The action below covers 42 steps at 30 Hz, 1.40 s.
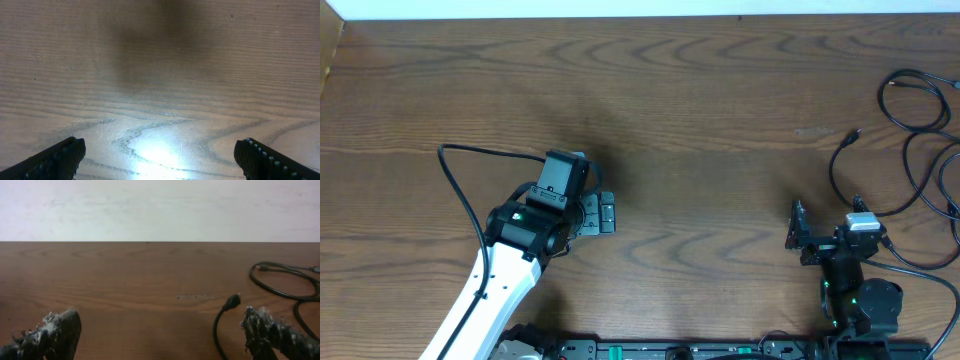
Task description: Untangle cables
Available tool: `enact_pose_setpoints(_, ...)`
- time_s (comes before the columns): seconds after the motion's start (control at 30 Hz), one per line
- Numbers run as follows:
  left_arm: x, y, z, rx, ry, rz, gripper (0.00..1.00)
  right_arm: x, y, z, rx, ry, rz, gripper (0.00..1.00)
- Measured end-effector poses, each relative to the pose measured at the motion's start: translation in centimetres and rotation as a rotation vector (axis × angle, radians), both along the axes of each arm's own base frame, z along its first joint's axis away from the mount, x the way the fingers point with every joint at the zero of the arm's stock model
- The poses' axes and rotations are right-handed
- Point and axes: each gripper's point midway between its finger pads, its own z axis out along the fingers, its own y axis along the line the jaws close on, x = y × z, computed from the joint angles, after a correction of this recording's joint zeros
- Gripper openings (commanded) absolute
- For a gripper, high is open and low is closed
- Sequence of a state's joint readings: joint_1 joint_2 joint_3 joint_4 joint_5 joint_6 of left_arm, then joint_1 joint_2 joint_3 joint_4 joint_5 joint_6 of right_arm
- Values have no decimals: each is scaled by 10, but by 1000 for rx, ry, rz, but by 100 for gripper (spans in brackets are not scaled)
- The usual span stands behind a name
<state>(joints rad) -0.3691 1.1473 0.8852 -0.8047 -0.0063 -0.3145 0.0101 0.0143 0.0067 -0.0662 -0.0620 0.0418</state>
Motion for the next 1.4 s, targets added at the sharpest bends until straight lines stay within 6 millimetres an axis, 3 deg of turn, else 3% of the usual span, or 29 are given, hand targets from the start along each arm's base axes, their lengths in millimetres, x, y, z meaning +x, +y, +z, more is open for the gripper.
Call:
enact_pose_setpoints(1.13, 1, 1, 1, -2, -4, 3, 100, 0, 0, 0, 0, 0, 0, 99)
enact_pose_setpoints(1.4, 12, -3, 3, -61, -158, 6, 100, 0, 0, 0, 0, 1, 0, 99)
